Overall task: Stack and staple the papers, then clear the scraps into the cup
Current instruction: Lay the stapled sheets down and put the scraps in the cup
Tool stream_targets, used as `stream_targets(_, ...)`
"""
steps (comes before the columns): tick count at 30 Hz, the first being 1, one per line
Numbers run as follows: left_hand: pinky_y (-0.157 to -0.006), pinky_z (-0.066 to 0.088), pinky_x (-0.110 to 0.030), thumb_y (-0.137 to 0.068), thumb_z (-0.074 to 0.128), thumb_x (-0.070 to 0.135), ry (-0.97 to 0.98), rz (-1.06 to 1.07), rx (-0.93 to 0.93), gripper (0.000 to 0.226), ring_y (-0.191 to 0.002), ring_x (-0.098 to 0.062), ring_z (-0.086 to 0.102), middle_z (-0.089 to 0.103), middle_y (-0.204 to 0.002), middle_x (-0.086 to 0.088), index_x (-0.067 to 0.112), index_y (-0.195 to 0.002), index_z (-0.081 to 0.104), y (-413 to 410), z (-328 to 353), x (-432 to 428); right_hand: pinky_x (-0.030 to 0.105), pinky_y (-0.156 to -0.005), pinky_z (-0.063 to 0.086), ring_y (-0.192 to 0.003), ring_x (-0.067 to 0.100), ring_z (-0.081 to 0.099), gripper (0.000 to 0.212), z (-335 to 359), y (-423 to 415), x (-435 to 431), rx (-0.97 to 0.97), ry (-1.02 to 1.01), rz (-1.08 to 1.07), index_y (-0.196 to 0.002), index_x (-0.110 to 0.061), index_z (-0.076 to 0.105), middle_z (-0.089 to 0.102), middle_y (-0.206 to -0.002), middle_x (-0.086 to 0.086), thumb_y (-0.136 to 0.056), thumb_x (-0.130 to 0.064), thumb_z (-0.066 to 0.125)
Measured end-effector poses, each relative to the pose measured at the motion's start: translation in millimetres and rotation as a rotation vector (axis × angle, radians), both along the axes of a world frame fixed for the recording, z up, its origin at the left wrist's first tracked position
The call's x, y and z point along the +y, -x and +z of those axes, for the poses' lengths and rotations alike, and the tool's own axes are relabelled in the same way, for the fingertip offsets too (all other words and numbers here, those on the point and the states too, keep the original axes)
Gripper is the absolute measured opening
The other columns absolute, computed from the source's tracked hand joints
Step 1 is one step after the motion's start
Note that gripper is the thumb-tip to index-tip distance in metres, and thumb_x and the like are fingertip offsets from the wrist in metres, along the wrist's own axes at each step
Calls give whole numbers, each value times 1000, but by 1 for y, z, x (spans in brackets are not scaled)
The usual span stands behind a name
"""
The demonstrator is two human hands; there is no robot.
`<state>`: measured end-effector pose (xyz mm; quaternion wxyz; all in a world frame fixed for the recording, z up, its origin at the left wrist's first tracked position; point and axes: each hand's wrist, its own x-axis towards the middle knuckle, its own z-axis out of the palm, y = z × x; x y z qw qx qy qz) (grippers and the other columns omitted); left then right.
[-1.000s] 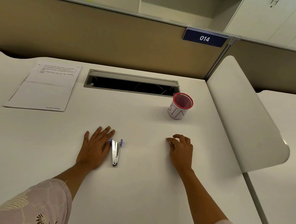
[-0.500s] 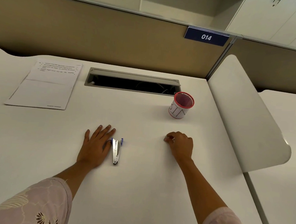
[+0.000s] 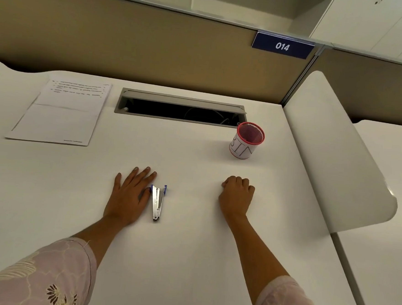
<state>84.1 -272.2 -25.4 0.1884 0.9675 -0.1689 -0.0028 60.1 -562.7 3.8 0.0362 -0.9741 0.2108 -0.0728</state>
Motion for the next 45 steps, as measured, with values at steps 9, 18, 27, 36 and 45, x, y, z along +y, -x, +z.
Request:
stream_targets(9,-115,5,-46,-93,16,45,2,-3,-3,53,-145,-12,14,25,-154,14,40,-145,27,0,1,0,41,-84,32,-96,32,49,19,20,-22,-27,12,-30,-37,-98,-9,61,64,-97,10,-87,-7,46)
stream_targets(18,-115,5,-47,-93,15,45,-4,0,0,53,-145,-11,13,24,-154,16,40,-145,26,1,0,1,41,-88,35,-108,33,50,26,113,-86,-76,-250,-236,-207,-108,-11,60,64,-110,10,-88,-3,45)
stream_targets(27,-115,4,-46,-93,15,45,2,-1,7,53,-145,-10,12,23,-154,17,41,-145,26,1,1,1,40,-88,39,-101,28,59,18,119,-119,-86,-233,-317,-181,-107,-11,60,65,-109,9,-94,-14,48)
stream_targets(36,-116,5,-45,-94,14,45,-19,6,3,53,-145,-9,12,22,-154,17,42,-145,24,1,1,1,37,-86,39,-99,27,60,24,110,-122,-83,-183,-163,-111,-107,-17,70,70,-103,9,-92,-21,52)
stream_targets(45,-115,6,-47,-94,17,45,7,1,2,52,-144,-11,15,26,-153,17,41,-144,27,1,0,1,36,-89,38,-96,25,62,20,102,-112,-89,-247,-163,-46,-105,-19,70,72,-102,6,-91,-24,56)
